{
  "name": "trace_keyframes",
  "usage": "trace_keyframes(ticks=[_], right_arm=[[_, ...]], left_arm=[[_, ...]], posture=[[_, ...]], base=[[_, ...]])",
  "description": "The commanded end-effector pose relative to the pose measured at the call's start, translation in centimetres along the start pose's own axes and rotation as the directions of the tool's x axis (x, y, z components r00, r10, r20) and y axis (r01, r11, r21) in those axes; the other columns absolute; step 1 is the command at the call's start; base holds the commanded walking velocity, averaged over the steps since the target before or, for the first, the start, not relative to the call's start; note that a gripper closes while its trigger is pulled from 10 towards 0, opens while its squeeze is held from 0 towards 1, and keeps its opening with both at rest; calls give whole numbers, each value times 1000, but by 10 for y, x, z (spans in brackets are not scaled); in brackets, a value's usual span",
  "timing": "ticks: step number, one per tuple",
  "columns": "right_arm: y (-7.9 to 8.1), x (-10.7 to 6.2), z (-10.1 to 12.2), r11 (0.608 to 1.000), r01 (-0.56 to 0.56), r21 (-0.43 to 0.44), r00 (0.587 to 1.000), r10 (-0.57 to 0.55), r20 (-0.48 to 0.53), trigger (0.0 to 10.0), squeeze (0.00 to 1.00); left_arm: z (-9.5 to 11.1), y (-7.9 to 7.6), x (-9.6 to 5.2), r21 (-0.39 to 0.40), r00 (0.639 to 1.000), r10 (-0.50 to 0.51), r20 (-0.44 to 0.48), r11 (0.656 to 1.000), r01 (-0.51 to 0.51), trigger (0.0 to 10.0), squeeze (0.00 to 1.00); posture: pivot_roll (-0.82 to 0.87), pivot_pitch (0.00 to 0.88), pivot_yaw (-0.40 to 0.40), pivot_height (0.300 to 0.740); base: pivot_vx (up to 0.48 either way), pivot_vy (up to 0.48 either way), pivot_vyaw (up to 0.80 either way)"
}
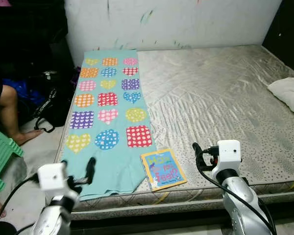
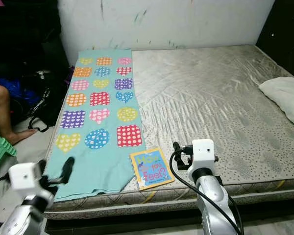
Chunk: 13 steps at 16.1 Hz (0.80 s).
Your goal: Clean up the room
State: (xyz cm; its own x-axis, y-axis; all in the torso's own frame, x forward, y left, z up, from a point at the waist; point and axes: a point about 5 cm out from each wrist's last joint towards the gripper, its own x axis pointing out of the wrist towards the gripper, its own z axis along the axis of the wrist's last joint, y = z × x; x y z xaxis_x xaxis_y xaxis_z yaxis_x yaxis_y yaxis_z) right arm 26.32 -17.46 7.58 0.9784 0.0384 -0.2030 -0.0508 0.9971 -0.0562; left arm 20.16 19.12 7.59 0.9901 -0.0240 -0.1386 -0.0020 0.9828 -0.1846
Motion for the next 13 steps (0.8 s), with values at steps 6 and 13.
trace_keyframes(ticks=[6, 13], right_arm=[[1, 7, -3, 999, -26, -28, 1000, 25, -7, 10000, 0], [3, 10, -4, 999, -37, -33, 999, 37, 0, 10000, 0]], left_arm=[[-4, -2, 7, 1, 1000, -16, -7, 1000, 16, 10000, 0], [-3, -1, 13, 10, 1000, -16, -2, 1000, 16, 10000, 0]], posture=[[-72, 0, -3, 740], [-75, 0, 3, 740]], base=[[0, 0, 0], [0, 0, 0]])
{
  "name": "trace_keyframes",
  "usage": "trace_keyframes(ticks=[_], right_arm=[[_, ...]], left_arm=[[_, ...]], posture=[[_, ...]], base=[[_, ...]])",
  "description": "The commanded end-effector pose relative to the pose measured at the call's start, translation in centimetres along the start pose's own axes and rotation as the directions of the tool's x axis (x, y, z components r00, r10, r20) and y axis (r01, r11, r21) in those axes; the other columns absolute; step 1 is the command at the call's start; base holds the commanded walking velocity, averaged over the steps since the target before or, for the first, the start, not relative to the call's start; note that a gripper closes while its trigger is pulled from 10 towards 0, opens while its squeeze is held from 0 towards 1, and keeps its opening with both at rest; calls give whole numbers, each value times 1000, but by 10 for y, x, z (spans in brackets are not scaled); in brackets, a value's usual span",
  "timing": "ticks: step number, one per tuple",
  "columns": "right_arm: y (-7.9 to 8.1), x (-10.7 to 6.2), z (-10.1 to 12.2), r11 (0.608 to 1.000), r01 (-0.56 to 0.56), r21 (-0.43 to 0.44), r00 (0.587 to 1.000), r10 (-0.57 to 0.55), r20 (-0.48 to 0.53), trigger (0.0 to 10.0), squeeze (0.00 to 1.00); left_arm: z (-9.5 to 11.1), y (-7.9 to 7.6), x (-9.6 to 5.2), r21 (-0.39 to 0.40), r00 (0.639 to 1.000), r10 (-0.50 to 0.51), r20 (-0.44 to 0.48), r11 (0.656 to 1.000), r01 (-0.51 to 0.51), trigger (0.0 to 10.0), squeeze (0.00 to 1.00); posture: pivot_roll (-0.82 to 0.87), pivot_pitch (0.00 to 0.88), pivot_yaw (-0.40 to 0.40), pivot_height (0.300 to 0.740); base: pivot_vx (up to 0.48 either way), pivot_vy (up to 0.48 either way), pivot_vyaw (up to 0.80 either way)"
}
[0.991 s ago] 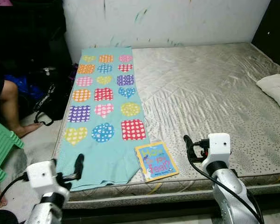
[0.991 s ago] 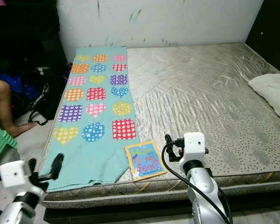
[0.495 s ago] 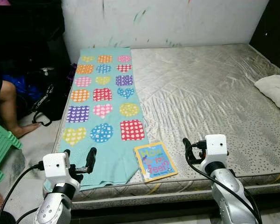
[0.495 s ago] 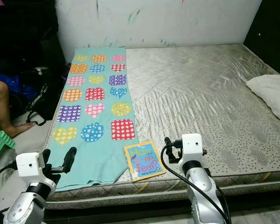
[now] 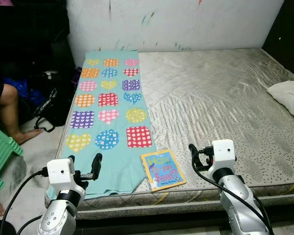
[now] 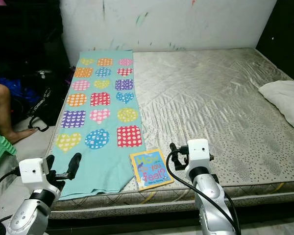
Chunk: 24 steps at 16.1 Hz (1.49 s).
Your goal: Clean up the room
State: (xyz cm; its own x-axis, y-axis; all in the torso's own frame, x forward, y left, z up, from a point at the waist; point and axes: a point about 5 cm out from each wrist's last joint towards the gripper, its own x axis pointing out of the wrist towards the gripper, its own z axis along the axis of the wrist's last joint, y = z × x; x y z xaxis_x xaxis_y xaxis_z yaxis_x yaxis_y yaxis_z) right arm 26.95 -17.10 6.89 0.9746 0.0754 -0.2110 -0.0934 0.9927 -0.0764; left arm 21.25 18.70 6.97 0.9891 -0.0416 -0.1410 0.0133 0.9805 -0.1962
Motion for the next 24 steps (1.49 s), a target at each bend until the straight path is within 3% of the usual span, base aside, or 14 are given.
trace_keyframes(ticks=[1, 13, 24], right_arm=[[0, 2, 2, 1000, 0, -5, 1000, 0, 5, 10000, 0], [0, 4, 1, 1000, -8, -13, 1000, 8, 3, 10000, 0], [0, 5, 1, 1000, -9, -13, 1000, 9, -2, 10000, 0]], left_arm=[[2, 2, 1, 20, 1000, 0, 4, 1000, -1, 10000, 0], [2, -1, 8, 8, 1000, -5, 9, 1000, 5, 10000, 0], [1, -1, 9, 6, 1000, -8, 6, 1000, 8, 10000, 0]], posture=[[-75, 0, 3, 740], [-77, 0, -3, 740], [-76, 0, -4, 740]], base=[[0, 0, 0], [0, 0, 0], [304, 0, 0]])
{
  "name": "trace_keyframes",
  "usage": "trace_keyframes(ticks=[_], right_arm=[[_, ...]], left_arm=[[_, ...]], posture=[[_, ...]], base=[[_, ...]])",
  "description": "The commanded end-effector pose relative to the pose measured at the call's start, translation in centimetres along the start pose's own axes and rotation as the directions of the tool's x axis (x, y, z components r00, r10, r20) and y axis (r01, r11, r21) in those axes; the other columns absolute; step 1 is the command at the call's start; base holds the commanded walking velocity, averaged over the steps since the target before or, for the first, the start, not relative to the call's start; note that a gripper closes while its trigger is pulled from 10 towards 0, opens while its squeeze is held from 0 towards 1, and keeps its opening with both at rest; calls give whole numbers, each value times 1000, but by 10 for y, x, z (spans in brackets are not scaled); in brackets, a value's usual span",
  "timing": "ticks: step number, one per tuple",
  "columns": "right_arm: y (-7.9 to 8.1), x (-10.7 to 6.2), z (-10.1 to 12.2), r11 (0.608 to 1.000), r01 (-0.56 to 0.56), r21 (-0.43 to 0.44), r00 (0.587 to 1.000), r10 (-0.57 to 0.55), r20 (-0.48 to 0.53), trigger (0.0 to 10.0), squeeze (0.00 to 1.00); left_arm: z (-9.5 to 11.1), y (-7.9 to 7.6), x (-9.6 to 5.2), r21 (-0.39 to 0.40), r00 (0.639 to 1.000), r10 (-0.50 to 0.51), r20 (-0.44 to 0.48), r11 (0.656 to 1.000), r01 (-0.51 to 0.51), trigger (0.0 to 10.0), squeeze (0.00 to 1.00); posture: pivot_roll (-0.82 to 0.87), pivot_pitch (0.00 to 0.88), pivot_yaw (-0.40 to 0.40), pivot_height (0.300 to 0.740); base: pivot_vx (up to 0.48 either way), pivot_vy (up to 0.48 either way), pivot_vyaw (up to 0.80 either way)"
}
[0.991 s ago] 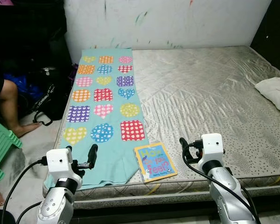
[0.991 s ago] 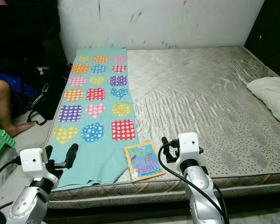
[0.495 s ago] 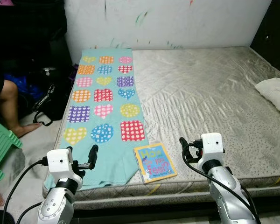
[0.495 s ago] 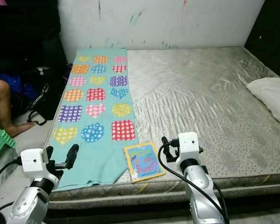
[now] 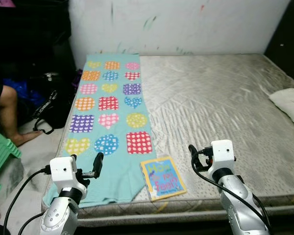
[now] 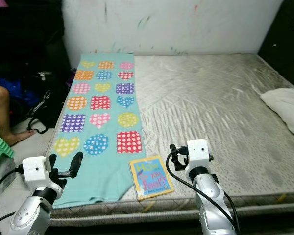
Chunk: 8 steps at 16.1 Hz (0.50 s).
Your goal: Clean up the room
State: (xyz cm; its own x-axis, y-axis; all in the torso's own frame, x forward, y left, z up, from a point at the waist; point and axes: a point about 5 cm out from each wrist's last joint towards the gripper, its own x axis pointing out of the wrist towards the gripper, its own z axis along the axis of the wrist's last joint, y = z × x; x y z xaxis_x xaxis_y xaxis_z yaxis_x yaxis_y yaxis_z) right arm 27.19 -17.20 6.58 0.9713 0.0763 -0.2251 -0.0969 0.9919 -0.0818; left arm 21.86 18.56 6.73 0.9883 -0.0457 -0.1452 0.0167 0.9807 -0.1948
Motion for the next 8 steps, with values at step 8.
trace_keyframes(ticks=[8], right_arm=[[1, 6, 5, 1000, -4, -8, 1000, 4, 15, 10000, 0]], left_arm=[[4, 0, 6, 18, 1000, 1, 18, 1000, -2, 10000, 0]], posture=[[-78, 0, -4, 740]], base=[[310, 0, 0]])
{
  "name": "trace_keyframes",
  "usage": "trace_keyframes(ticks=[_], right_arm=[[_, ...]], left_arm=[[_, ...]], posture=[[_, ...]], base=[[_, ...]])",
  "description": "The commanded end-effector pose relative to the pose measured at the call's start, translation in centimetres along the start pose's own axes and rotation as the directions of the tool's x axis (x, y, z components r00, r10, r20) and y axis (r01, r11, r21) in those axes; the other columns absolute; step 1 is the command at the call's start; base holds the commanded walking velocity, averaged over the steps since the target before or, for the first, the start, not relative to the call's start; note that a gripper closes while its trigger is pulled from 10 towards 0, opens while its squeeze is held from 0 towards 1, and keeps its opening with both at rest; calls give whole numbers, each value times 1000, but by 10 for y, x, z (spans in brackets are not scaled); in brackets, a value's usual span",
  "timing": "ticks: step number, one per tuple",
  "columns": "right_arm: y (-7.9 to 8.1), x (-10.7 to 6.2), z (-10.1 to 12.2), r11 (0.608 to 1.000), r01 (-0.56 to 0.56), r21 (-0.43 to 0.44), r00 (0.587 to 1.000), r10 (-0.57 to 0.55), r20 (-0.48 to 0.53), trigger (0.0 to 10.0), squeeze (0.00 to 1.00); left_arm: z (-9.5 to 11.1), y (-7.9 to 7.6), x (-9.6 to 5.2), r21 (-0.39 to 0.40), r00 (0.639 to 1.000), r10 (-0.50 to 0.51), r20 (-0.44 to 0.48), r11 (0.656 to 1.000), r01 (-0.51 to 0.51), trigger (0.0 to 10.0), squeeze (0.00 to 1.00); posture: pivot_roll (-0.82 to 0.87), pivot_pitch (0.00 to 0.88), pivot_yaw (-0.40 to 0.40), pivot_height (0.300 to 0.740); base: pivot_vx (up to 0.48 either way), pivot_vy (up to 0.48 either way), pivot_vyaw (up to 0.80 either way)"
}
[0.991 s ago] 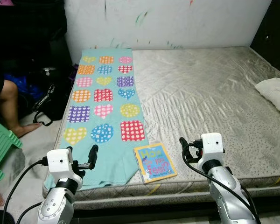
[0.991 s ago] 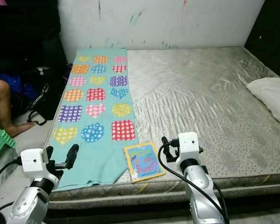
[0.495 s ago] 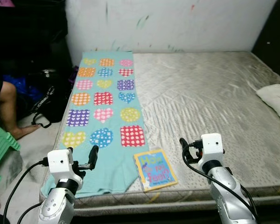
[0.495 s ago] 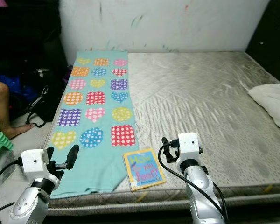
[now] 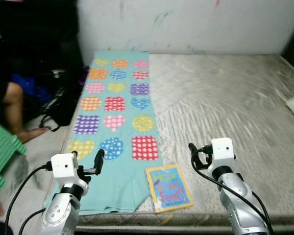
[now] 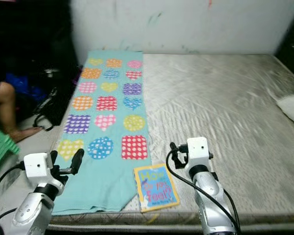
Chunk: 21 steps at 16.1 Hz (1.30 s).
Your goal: Clean up the room
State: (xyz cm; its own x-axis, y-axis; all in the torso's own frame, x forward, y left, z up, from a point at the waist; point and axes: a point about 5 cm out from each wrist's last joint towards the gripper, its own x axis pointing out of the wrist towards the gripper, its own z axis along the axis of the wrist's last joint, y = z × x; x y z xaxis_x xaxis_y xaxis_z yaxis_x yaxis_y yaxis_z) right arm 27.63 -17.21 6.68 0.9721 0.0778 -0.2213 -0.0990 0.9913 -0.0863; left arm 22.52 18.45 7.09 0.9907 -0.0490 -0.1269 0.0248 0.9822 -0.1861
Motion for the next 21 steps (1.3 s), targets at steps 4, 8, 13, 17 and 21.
trace_keyframes(ticks=[4, 8, 13, 17, 21], right_arm=[[1, 2, 3, 1000, 0, -5, 1000, 0, 14, 10000, 0], [1, 4, 3, 1000, 2, -5, 1000, -1, 15, 10000, 0], [0, 4, 3, 1000, 1, -11, 1000, 0, 14, 10000, 0], [1, 4, 2, 1000, -3, -18, 1000, 3, 5, 10000, 0], [1, 4, 1, 1000, -6, -24, 1000, 6, 3, 10000, 0]], left_arm=[[0, 3, 0, 12, 1000, 20, 3, 1000, -20, 10000, 0], [0, 3, 2, 15, 1000, 20, 3, 1000, -20, 10000, 0], [-1, 3, 2, 13, 1000, 22, 0, 1000, -22, 10000, 0], [-2, 3, 2, 10, 1000, 25, -8, 1000, -25, 10000, 0], [-5, 2, 3, 3, 999, 22, -30, 1000, -22, 10000, 0]], posture=[[-77, 0, -3, 740], [-78, 0, -2, 740], [-80, 0, -4, 740], [-80, 0, -7, 740], [-81, 0, -8, 740]], base=[[71, 0, 0], [0, 0, 0], [0, 0, 0], [0, 0, 0], [0, 0, 0]])
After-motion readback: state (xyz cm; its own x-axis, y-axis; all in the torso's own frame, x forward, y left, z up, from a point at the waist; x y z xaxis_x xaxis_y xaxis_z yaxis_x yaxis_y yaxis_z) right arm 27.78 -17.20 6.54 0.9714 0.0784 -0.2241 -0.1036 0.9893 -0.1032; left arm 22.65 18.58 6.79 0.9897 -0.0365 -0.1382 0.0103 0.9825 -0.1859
